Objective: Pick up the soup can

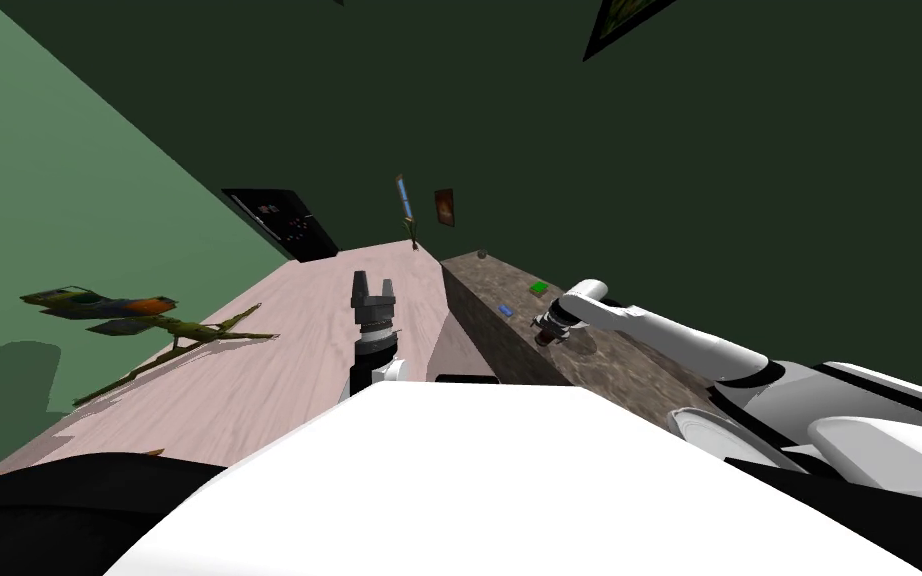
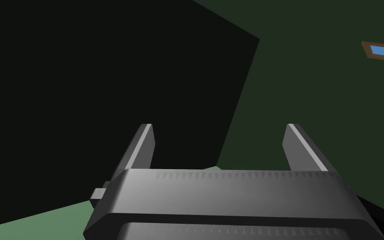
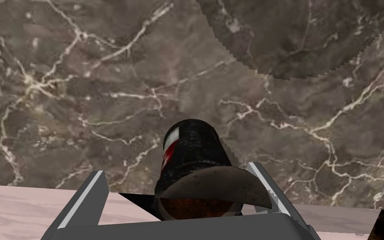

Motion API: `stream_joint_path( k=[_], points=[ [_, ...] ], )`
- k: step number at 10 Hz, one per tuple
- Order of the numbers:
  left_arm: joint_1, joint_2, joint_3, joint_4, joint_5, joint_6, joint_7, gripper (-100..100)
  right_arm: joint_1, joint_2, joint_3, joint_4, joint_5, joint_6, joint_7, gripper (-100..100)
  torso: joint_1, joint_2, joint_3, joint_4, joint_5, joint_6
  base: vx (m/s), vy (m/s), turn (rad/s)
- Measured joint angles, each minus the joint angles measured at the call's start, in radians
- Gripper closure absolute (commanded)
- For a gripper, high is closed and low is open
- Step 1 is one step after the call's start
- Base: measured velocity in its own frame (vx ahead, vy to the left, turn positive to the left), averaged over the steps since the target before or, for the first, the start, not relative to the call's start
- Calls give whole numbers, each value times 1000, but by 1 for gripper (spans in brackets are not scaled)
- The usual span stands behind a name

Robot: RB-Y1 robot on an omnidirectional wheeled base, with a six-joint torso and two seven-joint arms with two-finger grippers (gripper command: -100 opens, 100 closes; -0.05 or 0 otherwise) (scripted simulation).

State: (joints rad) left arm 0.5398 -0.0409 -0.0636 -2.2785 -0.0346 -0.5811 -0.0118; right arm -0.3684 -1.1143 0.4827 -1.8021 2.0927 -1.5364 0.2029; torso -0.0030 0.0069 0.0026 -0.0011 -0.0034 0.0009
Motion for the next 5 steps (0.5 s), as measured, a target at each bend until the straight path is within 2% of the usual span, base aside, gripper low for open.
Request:
stream_joint_path(
  k=[2,3,4,5],
  points=[
    [0,0,0,0,0,0,0,0,-1,7,1,45,4,14,8,-100,-2,-2,-2,-2,-2,0,-75,-10,135],
    [0,0,0,0,0,0,0,0,-1,8,0,62,5,20,9,-100,-3,-2,-2,-2,-2,0,-32,-5,22],
    [0,0,0,0,0,0,0,0,-1,8,0,64,6,21,9,100,-3,-4,-3,-2,-2,1,-7,-1,-12],
    [0,0,0,0,0,0,0,0,0,8,1,64,6,21,9,100,-2,-6,-4,-3,-3,0,0,0,0]
  ],
)
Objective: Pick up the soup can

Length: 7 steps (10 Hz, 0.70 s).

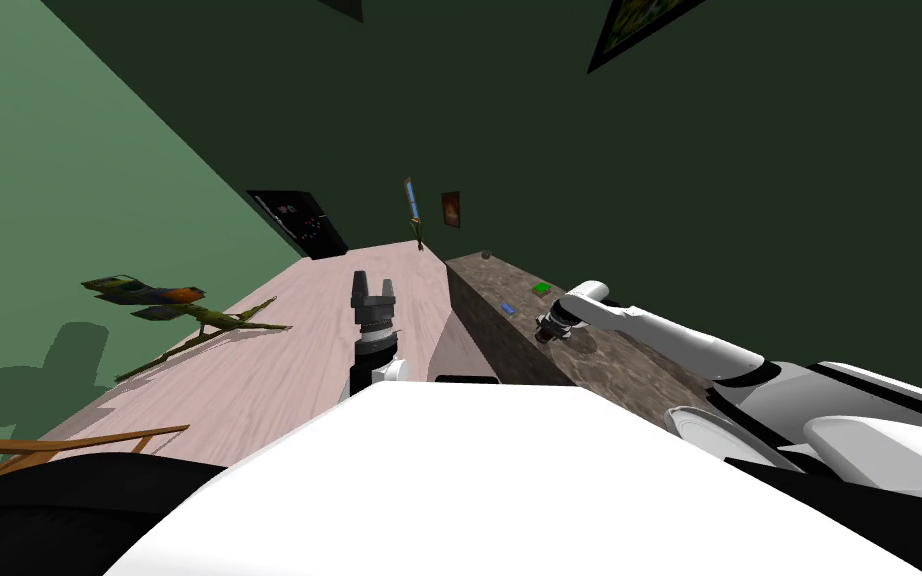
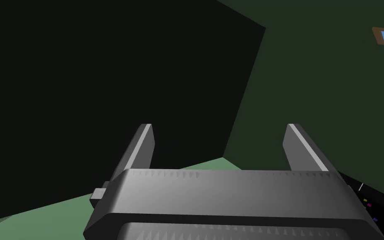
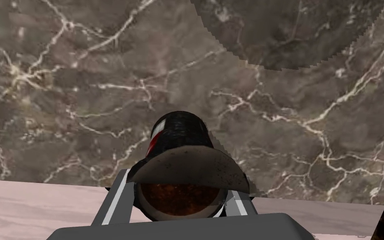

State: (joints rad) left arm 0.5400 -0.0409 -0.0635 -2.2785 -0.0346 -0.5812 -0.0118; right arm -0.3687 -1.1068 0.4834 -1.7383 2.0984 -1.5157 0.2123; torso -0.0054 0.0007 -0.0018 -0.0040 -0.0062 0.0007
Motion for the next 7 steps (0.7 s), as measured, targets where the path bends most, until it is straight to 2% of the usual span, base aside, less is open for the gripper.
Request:
stream_joint_path(
  k=[3,4,5,7],
  points=[
    [0,0,0,0,0,0,0,0,0,0,0,0,0,0,0,100,0,-1,-1,-1,0,0,0,0,0],
    [0,0,0,0,0,0,0,0,0,0,0,0,0,1,0,0,0,-2,-1,-1,0,0,0,0,0],
    [0,0,0,0,0,0,0,0,0,0,0,0,0,1,0,100,0,-2,-1,-1,0,0,59,-4,-194],
    [0,0,0,0,0,0,0,0,1,-2,2,-34,-4,-10,-3,100,0,-6,-3,-1,1,1,88,1,-161]
  ],
)
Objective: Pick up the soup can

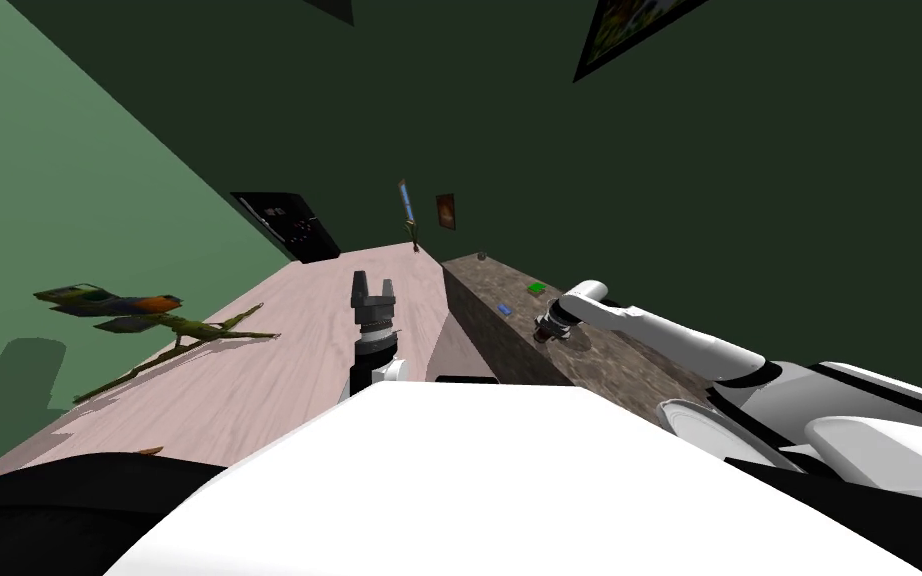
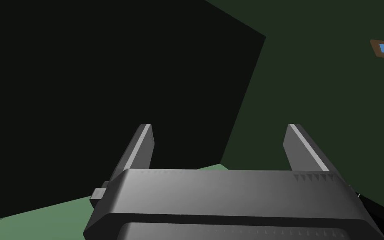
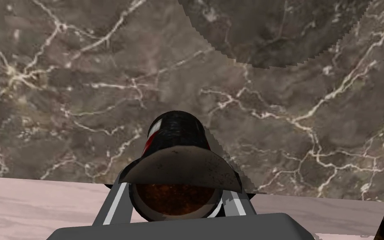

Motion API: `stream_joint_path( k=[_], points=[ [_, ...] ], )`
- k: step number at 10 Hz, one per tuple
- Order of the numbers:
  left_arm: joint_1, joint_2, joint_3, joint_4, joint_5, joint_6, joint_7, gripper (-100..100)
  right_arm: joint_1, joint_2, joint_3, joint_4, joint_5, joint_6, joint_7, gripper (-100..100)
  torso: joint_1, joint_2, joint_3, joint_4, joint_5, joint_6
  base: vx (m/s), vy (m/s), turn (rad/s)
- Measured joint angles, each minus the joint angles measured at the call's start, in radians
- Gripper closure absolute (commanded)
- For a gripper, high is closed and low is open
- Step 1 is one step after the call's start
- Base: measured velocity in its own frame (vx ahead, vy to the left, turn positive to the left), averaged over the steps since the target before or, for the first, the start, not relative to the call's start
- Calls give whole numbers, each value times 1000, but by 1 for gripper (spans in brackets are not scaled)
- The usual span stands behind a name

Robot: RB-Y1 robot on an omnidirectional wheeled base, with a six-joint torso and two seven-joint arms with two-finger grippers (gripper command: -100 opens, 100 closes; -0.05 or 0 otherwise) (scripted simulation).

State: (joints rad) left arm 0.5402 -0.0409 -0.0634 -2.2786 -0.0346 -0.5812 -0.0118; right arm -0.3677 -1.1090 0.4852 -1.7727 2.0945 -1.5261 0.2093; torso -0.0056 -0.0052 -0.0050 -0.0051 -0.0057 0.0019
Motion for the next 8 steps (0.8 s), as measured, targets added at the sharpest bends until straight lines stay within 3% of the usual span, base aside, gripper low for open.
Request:
stream_joint_path(
  k=[7,8],
  points=[
    [0,0,0,0,0,0,0,0,7,-21,-1,-141,-18,-48,-19,100,2,0,0,0,1,-1,66,14,-118],
    [0,0,0,0,0,0,0,0,7,-21,-1,-144,-19,-50,-19,0,2,2,1,0,1,-2,0,0,0]
  ],
)
